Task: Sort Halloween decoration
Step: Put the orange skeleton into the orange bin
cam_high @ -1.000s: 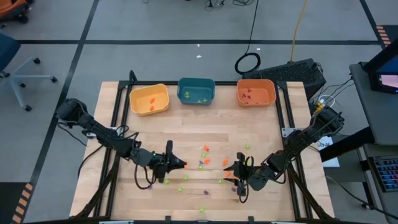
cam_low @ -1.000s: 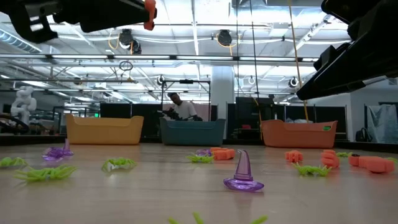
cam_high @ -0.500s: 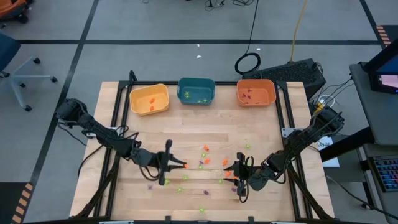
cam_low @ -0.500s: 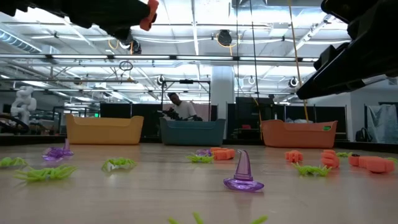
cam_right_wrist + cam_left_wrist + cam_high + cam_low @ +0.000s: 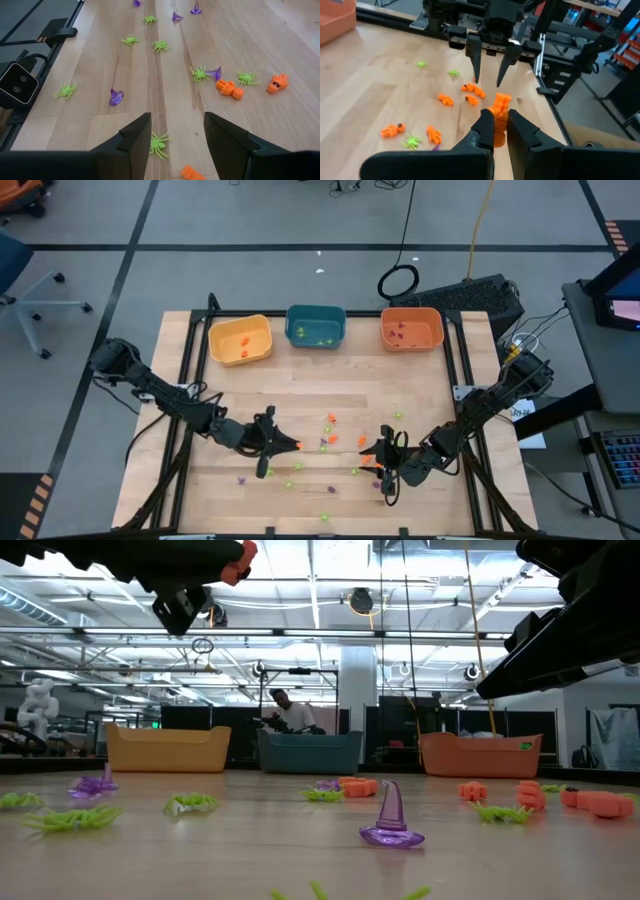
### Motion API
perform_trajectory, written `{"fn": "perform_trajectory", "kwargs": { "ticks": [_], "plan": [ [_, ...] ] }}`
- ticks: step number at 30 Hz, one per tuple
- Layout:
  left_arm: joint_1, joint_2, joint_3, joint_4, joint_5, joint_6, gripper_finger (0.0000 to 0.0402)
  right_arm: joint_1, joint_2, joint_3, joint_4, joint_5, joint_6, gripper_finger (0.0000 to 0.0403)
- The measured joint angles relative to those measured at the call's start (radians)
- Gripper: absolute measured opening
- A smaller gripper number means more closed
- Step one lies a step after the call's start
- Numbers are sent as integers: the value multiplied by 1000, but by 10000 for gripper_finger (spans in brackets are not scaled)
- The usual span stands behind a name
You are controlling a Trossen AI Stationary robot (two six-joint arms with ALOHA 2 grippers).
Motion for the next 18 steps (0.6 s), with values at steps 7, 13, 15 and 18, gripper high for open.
{"fn": "perform_trajectory", "kwargs": {
  "ticks": [7, 13, 15, 18],
  "plan": [
    [0, 0, 0, 0, 0, 67, 21, 0, 0, 0, 0, 0, 3, 171],
    [0, 0, 0, 0, 0, 312, 21, 0, 0, 0, 0, 0, 2, 171],
    [2, 0, 0, 0, -14, 342, 21, -1, 0, 0, 0, 0, -1, 171],
    [21, 0, 0, 0, -60, 351, 21, -3, 0, 0, 0, 0, -2, 171]
  ]
}}
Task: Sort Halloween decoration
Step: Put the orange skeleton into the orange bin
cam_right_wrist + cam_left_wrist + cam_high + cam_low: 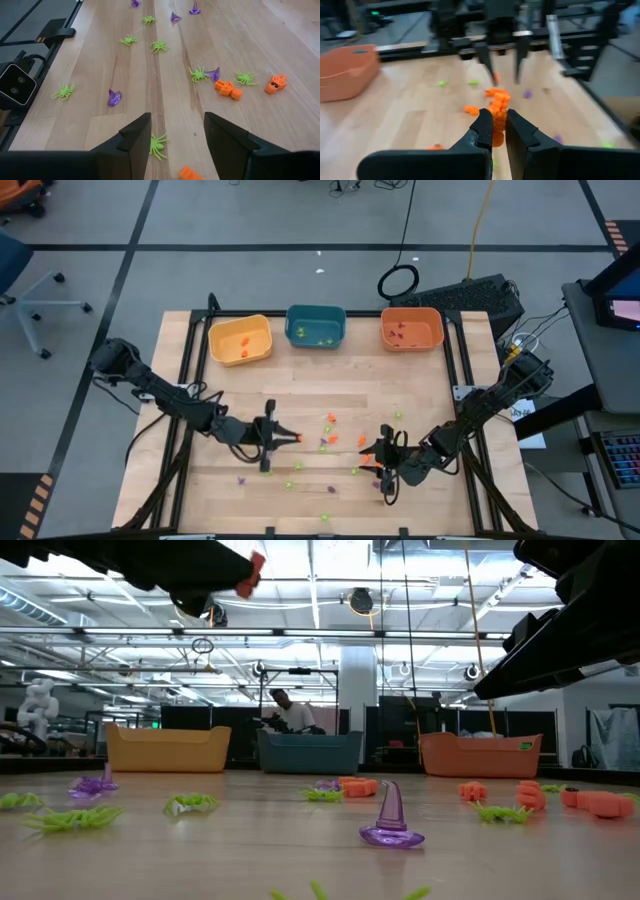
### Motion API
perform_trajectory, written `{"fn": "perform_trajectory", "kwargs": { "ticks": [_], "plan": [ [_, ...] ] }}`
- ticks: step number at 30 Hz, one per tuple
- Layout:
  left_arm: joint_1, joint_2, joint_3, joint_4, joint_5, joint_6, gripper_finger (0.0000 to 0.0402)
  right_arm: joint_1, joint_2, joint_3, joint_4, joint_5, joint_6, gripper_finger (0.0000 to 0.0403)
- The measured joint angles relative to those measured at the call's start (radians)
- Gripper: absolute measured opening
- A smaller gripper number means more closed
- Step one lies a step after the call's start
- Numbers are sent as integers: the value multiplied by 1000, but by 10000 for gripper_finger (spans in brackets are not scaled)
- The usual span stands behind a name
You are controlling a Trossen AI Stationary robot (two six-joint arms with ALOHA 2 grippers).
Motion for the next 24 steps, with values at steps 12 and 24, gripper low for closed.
{"fn": "perform_trajectory", "kwargs": {
  "ticks": [12, 24],
  "plan": [
    [231, -32, 12, -280, 31, -200, 21, 0, 0, 0, 0, 0, 0, 171],
    [487, -165, 139, -802, 46, -259, 21, 0, 0, 0, 0, -4, 0, 171]
  ]
}}
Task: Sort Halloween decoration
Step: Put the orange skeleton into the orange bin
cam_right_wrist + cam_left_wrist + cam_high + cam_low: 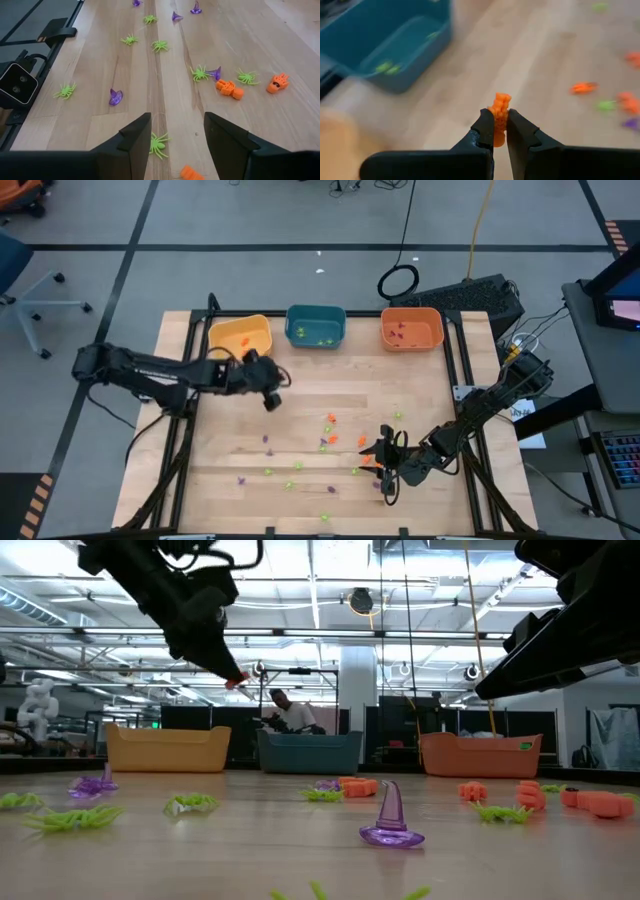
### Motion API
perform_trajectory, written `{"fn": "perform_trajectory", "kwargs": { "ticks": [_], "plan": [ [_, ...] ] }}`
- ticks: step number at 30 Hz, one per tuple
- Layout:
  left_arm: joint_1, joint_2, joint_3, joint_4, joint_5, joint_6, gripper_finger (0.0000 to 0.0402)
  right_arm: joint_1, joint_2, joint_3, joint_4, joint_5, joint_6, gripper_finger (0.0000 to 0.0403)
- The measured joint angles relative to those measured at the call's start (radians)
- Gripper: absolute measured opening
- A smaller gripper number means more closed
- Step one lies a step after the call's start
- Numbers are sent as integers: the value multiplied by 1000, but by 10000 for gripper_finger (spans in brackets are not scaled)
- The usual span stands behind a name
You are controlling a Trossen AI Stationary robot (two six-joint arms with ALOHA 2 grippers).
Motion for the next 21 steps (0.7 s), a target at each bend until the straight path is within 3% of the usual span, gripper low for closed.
{"fn": "perform_trajectory", "kwargs": {
  "ticks": [7, 16, 21],
  "plan": [
    [212, -4, 33, -205, -10, 1, 21, 0, 0, 0, 0, 0, 0, 171],
    [443, -4, 33, -234, -1, -1, 21, 0, 0, 0, 0, 0, 0, 171],
    [537, -4, 33, -248, 77, -1, 21, 0, 0, 0, 0, 0, 0, 171]
  ]
}}
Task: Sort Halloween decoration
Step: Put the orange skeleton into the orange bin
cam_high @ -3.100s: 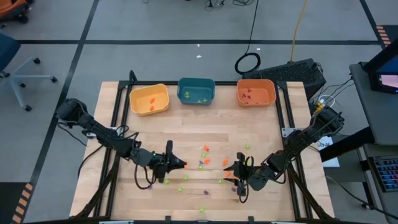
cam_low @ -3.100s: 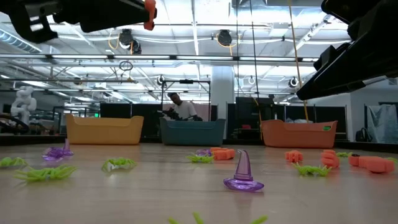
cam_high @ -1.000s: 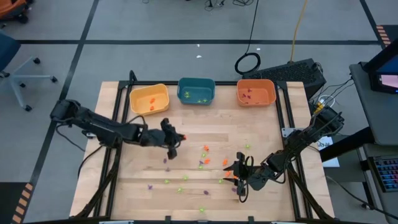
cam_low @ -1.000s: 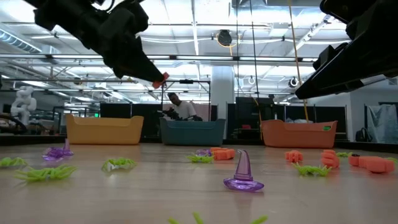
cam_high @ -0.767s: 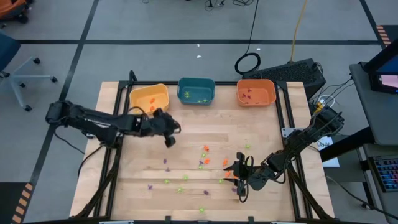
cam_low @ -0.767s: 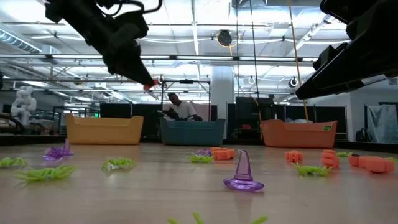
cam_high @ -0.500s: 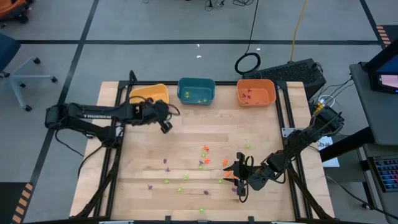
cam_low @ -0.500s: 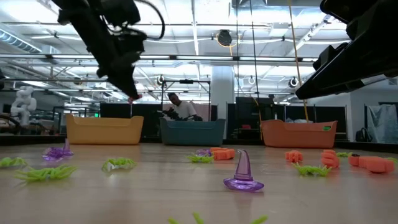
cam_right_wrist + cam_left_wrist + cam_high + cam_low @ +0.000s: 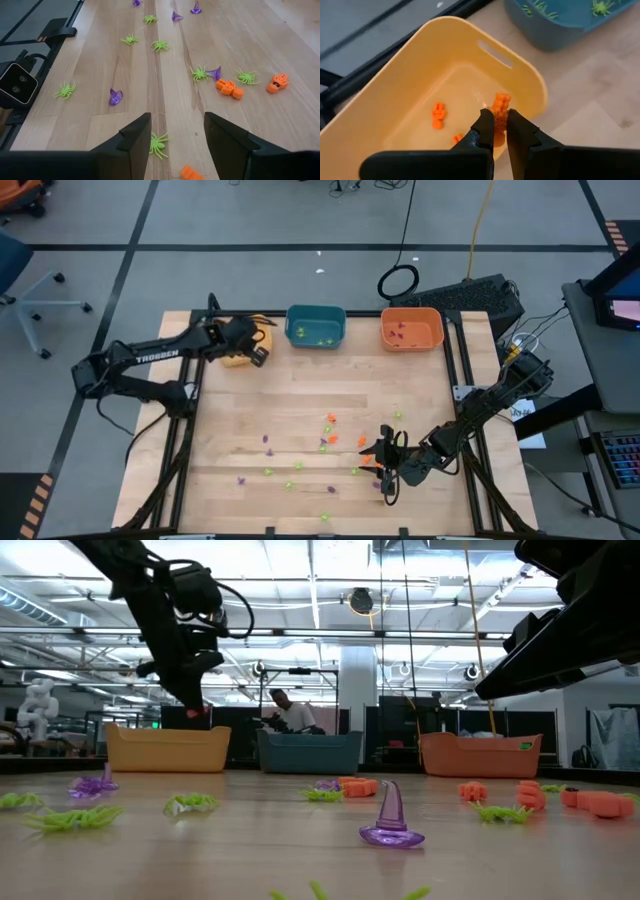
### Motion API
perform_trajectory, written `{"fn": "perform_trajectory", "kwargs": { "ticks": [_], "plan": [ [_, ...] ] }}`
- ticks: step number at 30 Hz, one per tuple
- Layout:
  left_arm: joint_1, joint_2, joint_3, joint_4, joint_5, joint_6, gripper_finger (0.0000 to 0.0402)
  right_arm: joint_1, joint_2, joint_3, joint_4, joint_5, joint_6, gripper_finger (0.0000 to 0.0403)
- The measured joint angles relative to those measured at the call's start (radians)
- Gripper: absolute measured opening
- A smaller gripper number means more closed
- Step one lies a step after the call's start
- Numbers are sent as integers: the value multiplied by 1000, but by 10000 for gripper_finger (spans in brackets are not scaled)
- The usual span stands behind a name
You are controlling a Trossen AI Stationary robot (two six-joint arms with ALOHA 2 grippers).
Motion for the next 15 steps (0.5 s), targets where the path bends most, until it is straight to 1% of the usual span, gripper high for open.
{"fn": "perform_trajectory", "kwargs": {
  "ticks": [4, 9, 15],
  "plan": [
    [43, 0, 0, 0, 3, 0, 21, 0, 0, 0, 0, 0, 0, 171],
    [70, 2, -1, 2, 4, -1, 21, 0, 0, 0, 0, 0, 0, 171],
    [85, 44, -2, 5, 4, -1, 21, 0, 0, 0, 0, 0, 1, 171]
  ]
}}
